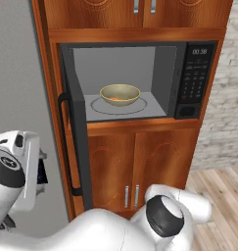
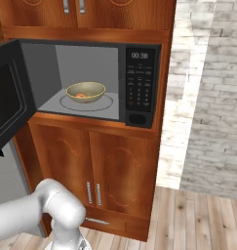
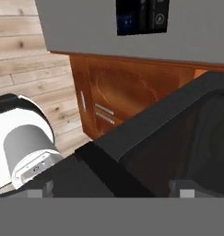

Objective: Remove the orange from the bowl and place it on the small plate. Then place the bowl with only the shrimp in the microwave, close the door, and press the start button to microwave the shrimp.

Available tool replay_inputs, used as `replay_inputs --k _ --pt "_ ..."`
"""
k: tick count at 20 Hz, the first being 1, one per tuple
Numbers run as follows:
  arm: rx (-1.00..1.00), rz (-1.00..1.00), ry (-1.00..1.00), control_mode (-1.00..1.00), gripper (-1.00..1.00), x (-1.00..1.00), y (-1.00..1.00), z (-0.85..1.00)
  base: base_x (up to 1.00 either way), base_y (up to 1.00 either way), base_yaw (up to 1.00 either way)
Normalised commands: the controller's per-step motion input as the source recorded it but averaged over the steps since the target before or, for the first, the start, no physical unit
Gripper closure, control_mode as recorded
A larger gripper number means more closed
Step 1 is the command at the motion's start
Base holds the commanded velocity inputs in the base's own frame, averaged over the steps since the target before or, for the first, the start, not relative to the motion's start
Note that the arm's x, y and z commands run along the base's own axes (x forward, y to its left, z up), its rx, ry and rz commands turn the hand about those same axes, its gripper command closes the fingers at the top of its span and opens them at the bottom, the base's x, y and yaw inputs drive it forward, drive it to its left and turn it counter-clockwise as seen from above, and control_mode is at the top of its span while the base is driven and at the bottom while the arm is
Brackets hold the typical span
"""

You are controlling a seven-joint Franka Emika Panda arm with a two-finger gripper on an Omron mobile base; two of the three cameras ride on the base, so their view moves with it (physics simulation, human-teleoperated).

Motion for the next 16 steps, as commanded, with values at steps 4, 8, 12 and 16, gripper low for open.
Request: replay_inputs --k 4,8,12,16 --pt "-0.05 0.28 0.01 -1.00 -1.00 0.94 -0.11 -0.44 0.00 0.00 0.00" --pt "-0.01 0.21 0.00 -1.00 -1.00 0.45 -0.66 -0.03 0.00 0.00 0.00" --pt "0.00 0.07 0.00 -1.00 -1.00 0.08 -0.97 0.06 0.00 0.00 0.00" --pt "0.00 0.01 0.00 -1.00 -1.00 0.09 -1.00 0.05 0.00 0.00 0.00"
